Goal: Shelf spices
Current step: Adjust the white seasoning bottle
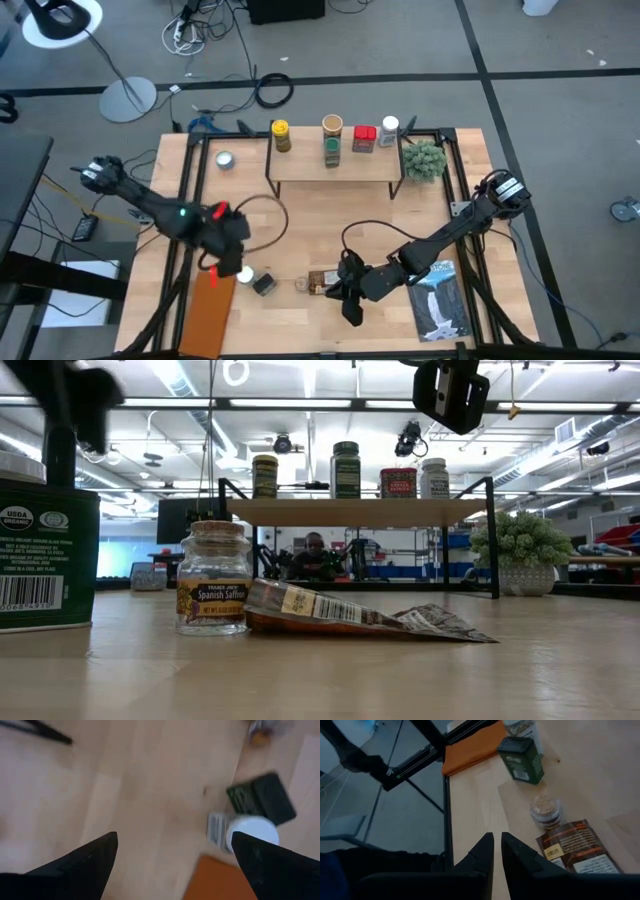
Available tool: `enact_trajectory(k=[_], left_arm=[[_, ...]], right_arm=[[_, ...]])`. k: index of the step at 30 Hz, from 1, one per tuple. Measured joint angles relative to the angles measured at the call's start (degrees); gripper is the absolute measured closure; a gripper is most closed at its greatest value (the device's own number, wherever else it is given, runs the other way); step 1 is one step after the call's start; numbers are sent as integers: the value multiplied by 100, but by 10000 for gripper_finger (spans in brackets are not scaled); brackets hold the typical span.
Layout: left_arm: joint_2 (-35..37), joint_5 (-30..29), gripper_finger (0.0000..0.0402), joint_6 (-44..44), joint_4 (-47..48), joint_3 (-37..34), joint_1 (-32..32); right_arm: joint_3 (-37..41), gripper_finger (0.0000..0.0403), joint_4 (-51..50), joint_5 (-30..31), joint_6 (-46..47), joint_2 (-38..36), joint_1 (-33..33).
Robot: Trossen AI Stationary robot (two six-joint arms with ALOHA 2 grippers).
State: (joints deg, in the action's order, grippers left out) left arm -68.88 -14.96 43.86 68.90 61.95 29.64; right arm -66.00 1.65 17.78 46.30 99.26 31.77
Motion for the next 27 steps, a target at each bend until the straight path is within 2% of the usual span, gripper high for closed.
enact_trajectory(k=[7,13,19,27], left_arm=[[0,31,5,912,-748,-857,1022],[0,82,5,1487,-1206,-1458,1506],[-5,127,5,1487,-2602,-2216,1596],[-11,158,5,1492,-4179,-3085,1506]], right_arm=[[0,365,4,346,74,0,3],[0,377,18,402,372,0,138],[0,399,28,840,518,0,547],[0,401,-5,1326,525,0,1077]])
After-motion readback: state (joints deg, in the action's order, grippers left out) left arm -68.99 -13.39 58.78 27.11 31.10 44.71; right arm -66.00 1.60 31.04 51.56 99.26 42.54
